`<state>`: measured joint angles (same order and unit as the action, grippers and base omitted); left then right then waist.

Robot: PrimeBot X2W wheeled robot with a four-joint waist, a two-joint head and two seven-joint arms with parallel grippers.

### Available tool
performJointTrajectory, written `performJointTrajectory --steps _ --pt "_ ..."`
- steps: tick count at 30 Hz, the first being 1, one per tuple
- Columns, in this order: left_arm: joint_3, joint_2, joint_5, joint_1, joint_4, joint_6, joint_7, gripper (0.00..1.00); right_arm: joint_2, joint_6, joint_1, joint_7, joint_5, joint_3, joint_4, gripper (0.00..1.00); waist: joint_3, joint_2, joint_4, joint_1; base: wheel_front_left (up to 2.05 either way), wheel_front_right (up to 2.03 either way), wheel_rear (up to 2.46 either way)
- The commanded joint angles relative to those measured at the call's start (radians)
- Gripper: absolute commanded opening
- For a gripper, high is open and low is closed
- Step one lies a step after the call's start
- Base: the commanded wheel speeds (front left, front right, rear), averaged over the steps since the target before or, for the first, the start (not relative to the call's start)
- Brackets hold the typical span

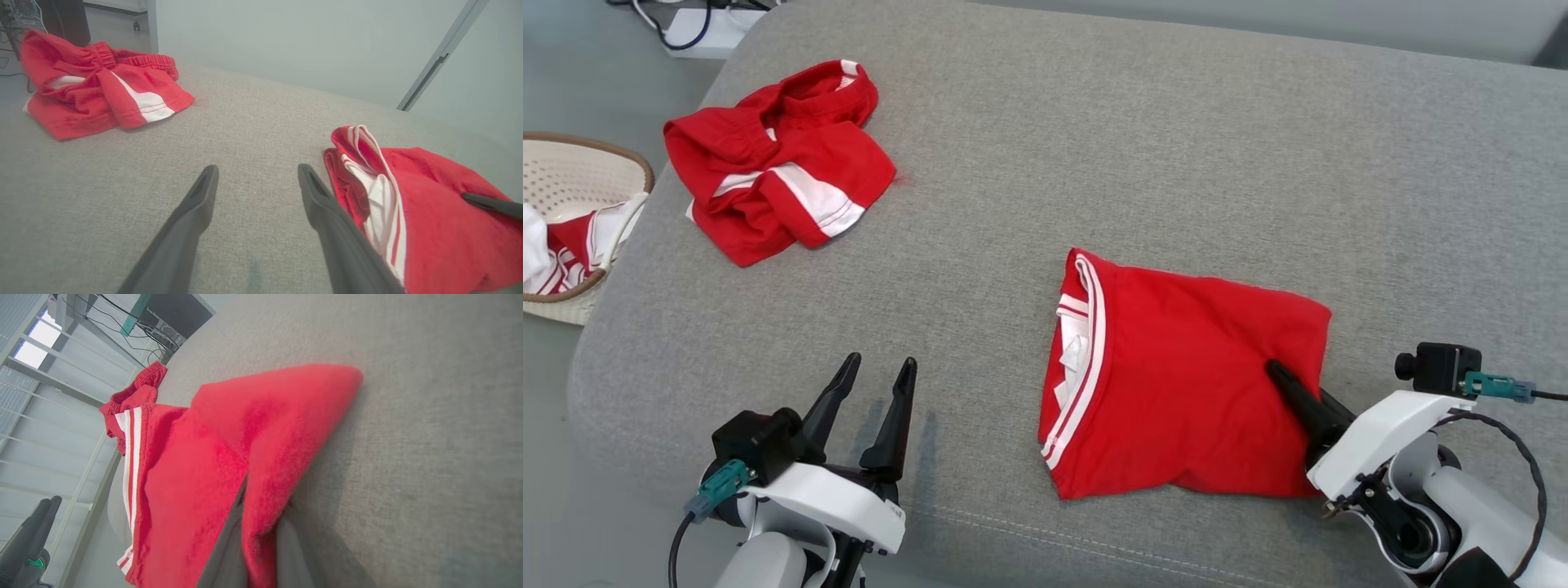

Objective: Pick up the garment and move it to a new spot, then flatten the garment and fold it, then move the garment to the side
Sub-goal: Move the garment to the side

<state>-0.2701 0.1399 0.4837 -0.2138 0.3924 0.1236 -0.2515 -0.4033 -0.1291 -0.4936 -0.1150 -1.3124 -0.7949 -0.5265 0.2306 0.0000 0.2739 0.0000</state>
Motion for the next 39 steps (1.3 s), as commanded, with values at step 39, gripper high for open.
performJointTrajectory --steps 39 --pt "0.020 0.082 -0.026 -0.067 -0.061 0.007 -0.010 1.00 0.010 -0.002 -0.044 -0.145 0.077 -0.049 -0.095 0.00 0.006 0.0000 -0.502 0.0000 0.00 0.00 0.00"
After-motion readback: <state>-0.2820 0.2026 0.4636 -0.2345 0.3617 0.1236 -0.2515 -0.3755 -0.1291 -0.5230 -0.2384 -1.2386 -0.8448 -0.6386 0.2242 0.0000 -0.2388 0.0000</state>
